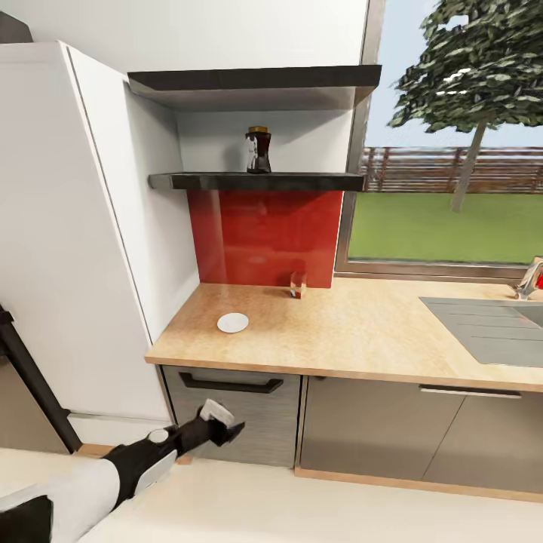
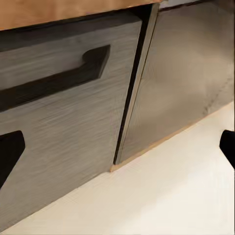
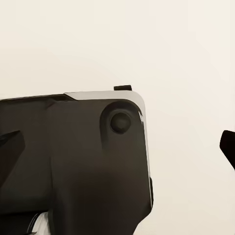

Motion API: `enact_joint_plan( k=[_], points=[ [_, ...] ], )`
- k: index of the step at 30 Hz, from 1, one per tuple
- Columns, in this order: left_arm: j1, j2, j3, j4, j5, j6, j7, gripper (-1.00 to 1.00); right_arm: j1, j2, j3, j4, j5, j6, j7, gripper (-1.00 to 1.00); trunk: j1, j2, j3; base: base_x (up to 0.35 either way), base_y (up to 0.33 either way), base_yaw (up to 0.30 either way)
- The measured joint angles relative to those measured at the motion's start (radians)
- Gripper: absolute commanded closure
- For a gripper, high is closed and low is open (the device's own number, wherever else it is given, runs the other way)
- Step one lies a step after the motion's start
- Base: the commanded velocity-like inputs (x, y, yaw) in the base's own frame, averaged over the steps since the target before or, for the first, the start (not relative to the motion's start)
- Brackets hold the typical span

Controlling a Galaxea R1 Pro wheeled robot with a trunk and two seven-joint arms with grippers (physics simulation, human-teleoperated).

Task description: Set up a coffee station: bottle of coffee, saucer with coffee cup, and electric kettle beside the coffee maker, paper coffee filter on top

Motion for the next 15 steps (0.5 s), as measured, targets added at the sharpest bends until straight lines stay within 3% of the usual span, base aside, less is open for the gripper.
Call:
enact_joint_plan(
  k=[4,5,6,10,13,14,15],
  points=[
    [-0.125,0.001,0.007,-0.041,0.009,0.174,-0.232,-1.0,0.0,0.001,0.002,0.0,0.001,0.0,0.0,-1.0,0.0,0.0,0.0,0.0,0.0,0.0],
    [-0.192,0.0,0.009,-0.048,0.006,0.277,-0.357,-1.0,0.0,0.002,0.003,0.0,0.001,0.0,0.0,-1.0,0.0,0.0,0.0,0.0,0.0,0.0],
    [-0.278,0.0,0.028,-0.05,0.01,0.339,-0.422,-1.0,0.0,0.002,0.004,0.0,0.002,0.0,0.0,-1.0,0.0,0.0,0.0,0.0,0.0,0.0],
    [-0.358,-0.002,0.107,-0.052,0.009,0.45,-0.513,-1.0,0.0,0.003,0.004,0.0,0.002,0.0,0.0,-1.0,0.0,0.0,0.0,0.0,0.0,0.0],
    [-0.425,-0.003,0.187,-0.054,0.009,0.539,-0.567,-1.0,0.0,0.003,0.005,0.0,0.003,0.0,0.0,-1.0,0.0,0.0,0.0,0.0,0.0,0.0],
    [-0.475,-0.004,0.233,-0.055,0.009,0.602,-0.598,-1.0,0.0,0.003,0.004,0.0,0.003,0.0,0.0,-1.0,0.0,0.0,0.0,0.0,0.0,0.0],
    [-0.497,-0.004,0.244,-0.055,0.009,0.616,-0.604,-1.0,0.0,0.003,0.004,0.0,0.003,0.0,0.0,-1.0,0.0,-0.001,0.0,0.0,0.0,0.0]
  ],
)
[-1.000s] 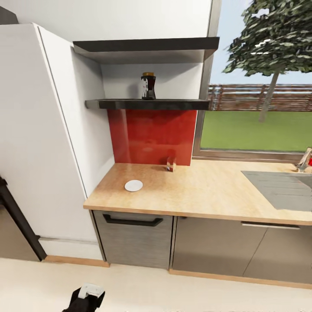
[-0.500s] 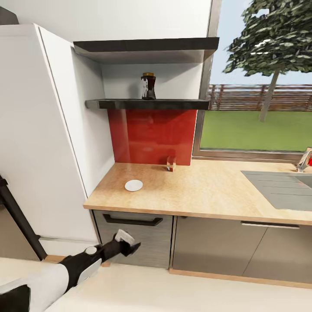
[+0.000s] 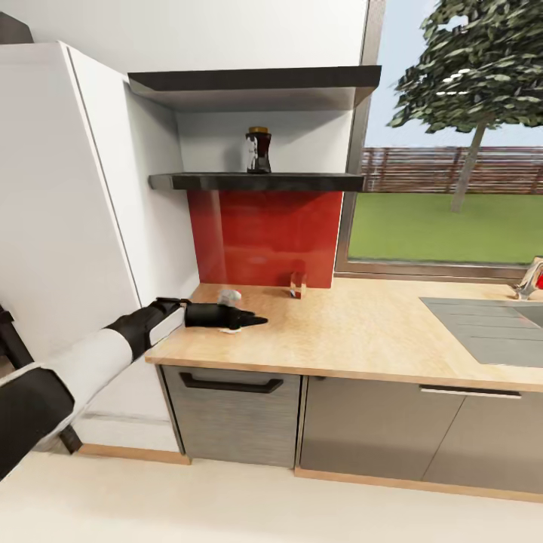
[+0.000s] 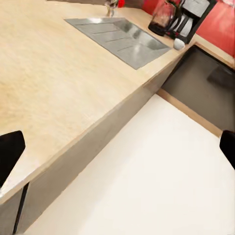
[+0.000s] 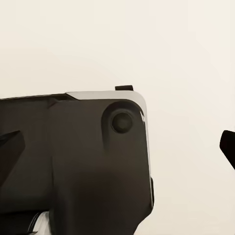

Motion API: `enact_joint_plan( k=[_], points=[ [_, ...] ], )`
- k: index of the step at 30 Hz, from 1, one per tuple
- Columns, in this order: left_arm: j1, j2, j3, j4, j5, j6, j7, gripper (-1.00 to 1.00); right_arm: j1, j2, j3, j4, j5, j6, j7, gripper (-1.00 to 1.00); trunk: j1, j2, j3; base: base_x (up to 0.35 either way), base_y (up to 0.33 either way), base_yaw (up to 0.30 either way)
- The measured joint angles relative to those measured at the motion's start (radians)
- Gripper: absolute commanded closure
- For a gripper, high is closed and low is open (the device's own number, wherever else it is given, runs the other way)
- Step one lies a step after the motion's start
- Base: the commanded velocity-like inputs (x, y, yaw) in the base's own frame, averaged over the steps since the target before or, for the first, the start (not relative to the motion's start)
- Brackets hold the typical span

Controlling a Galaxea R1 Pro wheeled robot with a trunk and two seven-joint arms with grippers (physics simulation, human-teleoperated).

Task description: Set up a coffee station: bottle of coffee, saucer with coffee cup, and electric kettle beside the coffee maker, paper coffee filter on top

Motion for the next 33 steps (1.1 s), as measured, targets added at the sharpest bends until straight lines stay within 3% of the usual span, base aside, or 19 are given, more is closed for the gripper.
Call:
enact_joint_plan(
  k=[4,5,7,9,13,15,16,19,20,23,25,29,33],
  points=[
    [-0.089,-0.002,0.053,-0.008,0.002,0.069,-0.018,-1.0,0.0,0.0,0.001,0.0,0.0,0.0,0.0,-1.0,0.0,0.0,0.0,0.0,0.0,0.0],
    [-0.134,-0.006,0.091,-0.035,0.001,0.132,-0.02,-1.0,0.0,0.0,0.001,0.0,0.0,0.0,0.0,-1.0,0.0,0.001,0.0,0.0,0.0,0.0],
    [-0.167,-0.007,0.124,-0.053,0.001,0.172,-0.018,-1.0,0.0,0.0,0.002,0.0,0.0,0.0,0.0,-1.0,0.0,0.001,0.0,0.0,0.0,0.0],
    [-0.213,-0.014,0.181,-0.066,-0.002,0.211,-0.013,-1.0,0.0,0.0,0.002,-0.001,0.0,0.0,0.0,-1.0,0.0,0.001,0.0,0.0,0.0,0.0],
    [-0.291,-0.018,0.232,-0.062,-0.006,0.227,0.009,-1.0,0.0,0.0,0.002,-0.001,0.0,0.0,0.0,-1.0,0.0,0.0,0.0,0.0,0.0,0.0],
    [-0.336,-0.018,0.242,-0.056,-0.007,0.23,0.053,-1.0,0.0,0.0,0.002,-0.001,0.001,0.0,0.0,-1.0,0.0,0.0,0.0,0.0,0.0,0.0],
    [-0.354,-0.019,0.244,-0.054,-0.007,0.231,0.089,-1.0,0.0,0.0,0.002,-0.001,0.001,0.0,0.0,-1.0,0.0,0.001,0.0,0.0,0.0,0.0],
    [-0.39,-0.021,0.248,-0.061,-0.003,0.232,0.303,-1.0,0.0,0.0,0.003,-0.001,0.001,-0.001,0.0,-1.0,0.0,0.001,0.0,0.0,0.0,0.0],
    [-0.397,-0.024,0.254,-0.07,0.0,0.233,0.407,-1.0,0.0,0.0,0.003,-0.001,0.001,-0.001,0.0,-1.0,0.0,0.001,0.0,0.0,0.0,0.0],
    [-0.418,-0.045,0.277,-0.096,0.004,0.234,0.564,-1.0,0.0,0.0,0.003,0.0,0.001,-0.001,0.0,-1.0,0.0,0.0,0.0,0.0,0.0,0.0],
    [-0.446,-0.06,0.297,-0.104,0.004,0.235,0.629,-1.0,0.0,0.0,0.003,0.0,0.001,0.0,0.0,-1.0,0.0,0.0,0.0,0.0,0.0,0.0],
    [-0.505,-0.081,0.311,-0.107,0.002,0.236,0.698,-1.0,0.0,0.0,0.003,0.0,0.001,0.0,0.0,-1.0,0.0,0.001,0.0,0.0,0.0,0.0],
    [-0.567,-0.086,0.334,-0.099,0.004,0.236,0.804,-1.0,0.0,0.0,0.003,0.0,0.002,-0.001,0.0,-1.0,0.0,0.0,0.0,0.0,0.0,0.0]
  ],
)
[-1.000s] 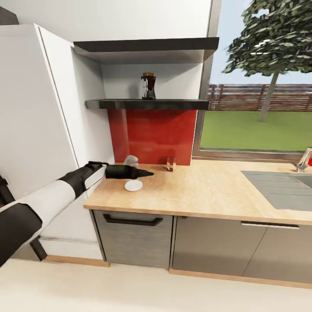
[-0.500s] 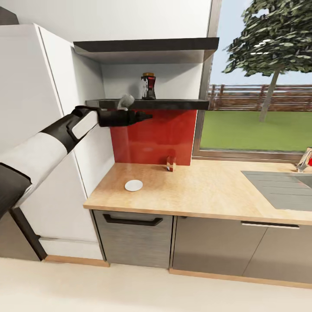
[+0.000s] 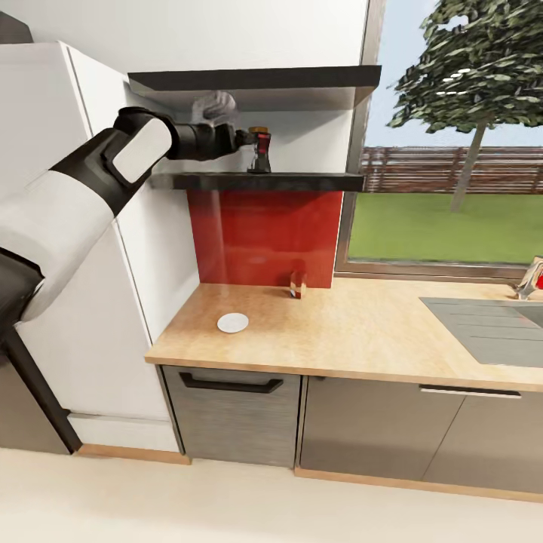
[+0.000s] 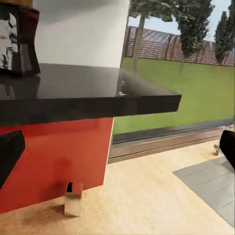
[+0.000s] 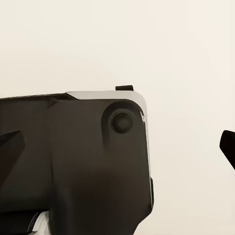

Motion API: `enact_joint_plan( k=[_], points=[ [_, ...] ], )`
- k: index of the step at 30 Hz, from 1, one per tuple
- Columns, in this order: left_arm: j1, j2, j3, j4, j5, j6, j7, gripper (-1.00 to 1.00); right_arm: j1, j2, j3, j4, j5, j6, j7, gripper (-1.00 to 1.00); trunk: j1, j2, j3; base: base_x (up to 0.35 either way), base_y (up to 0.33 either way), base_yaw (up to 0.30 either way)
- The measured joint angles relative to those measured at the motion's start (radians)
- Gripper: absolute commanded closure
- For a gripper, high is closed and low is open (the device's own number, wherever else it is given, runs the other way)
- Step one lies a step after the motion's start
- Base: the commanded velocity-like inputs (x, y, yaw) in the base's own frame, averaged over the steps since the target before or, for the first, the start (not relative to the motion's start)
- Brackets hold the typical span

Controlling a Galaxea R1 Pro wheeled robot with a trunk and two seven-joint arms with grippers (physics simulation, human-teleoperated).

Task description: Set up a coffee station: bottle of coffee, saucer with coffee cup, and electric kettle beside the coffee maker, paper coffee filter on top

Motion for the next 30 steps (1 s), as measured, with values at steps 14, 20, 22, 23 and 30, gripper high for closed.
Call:
enact_joint_plan(
  k=[14,20,22,23,30],
  points=[
    [-0.032,-0.062,0.003,-0.003,-0.07,-0.021,0.416,-1.0,0.0,-0.001,-0.002,0.001,-0.002,-0.001,-0.001,-1.0,0.0,0.0,0.0,0.0,0.0,0.0],
    [-0.048,-0.141,0.01,0.014,-0.236,-0.029,0.484,-1.0,0.0,-0.008,-0.004,0.003,-0.002,0.0,-0.001,-1.0,0.0,0.0,0.0,0.0,0.0,0.0],
    [-0.041,-0.143,0.013,0.009,-0.272,-0.034,0.49,-1.0,0.0,-0.021,-0.005,0.056,-0.002,0.0,-0.003,-1.0,0.0,0.001,0.0,0.0,0.0,0.0],
    [-0.04,-0.142,0.013,0.008,-0.274,-0.035,0.491,-1.0,0.0,-0.025,-0.004,0.065,-0.002,0.0,-0.003,-1.0,0.0,0.0,0.0,0.0,0.0,0.0],
    [-0.036,-0.142,0.009,0.004,-0.28,-0.043,0.492,-1.0,0.0,-0.043,-0.002,0.14,-0.002,0.001,-0.003,-1.0,0.0,0.0,0.0,0.0,0.0,0.0]
  ],
)
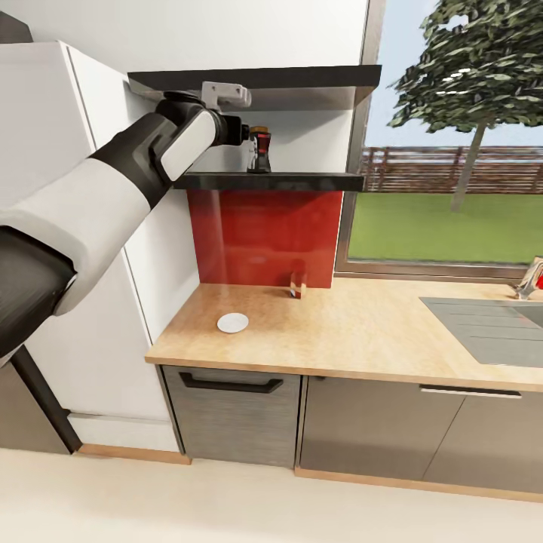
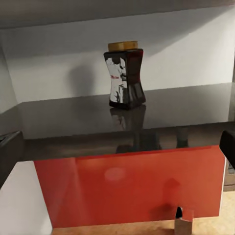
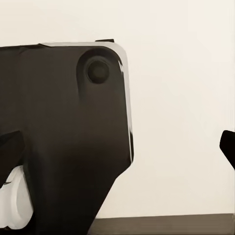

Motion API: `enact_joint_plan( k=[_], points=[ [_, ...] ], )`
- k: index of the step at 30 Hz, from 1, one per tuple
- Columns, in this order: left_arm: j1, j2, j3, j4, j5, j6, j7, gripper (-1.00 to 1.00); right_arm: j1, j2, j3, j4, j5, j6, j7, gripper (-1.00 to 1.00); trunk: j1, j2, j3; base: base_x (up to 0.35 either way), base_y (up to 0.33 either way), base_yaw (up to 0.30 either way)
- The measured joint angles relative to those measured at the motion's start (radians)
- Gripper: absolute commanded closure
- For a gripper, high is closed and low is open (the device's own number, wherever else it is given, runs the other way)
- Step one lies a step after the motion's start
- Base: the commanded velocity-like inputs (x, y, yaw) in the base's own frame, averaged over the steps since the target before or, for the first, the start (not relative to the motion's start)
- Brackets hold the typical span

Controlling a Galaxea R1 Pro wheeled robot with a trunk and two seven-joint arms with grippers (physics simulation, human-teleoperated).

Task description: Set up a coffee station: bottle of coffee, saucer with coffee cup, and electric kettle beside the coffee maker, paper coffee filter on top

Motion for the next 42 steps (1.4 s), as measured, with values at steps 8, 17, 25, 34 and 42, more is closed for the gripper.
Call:
enact_joint_plan(
  k=[8,17,25,34,42],
  points=[
    [0.001,0.003,0.007,0.0,0.0,-0.001,0.001,-1.0,0.0,0.003,0.001,0.008,0.002,0.0,0.001,-1.0,-0.001,0.0,0.0,0.216,0.0,0.0],
    [0.001,0.003,0.008,0.007,0.0,-0.044,0.001,-1.0,0.0,0.003,0.002,0.006,0.003,0.0,0.001,-1.0,-0.001,0.0,0.0,0.327,-0.042,0.0],
    [0.001,0.0,0.006,0.012,0.0,-0.07,0.003,-1.0,0.0,0.002,0.003,0.009,0.003,0.0,0.001,-1.0,-0.001,0.0,0.0,0.304,-0.157,0.0],
    [0.005,-0.003,0.006,0.001,0.004,-0.127,0.059,-1.0,0.0,0.002,0.002,0.01,0.003,0.0,0.002,-1.0,0.0,0.0,0.0,0.225,-0.114,0.0],
    [0.017,-0.004,0.006,0.001,0.009,-0.138,0.063,-1.0,0.0,0.002,0.002,0.01,0.003,0.0,0.002,-1.0,0.0,0.0,0.0,0.083,-0.005,0.0]
  ],
)
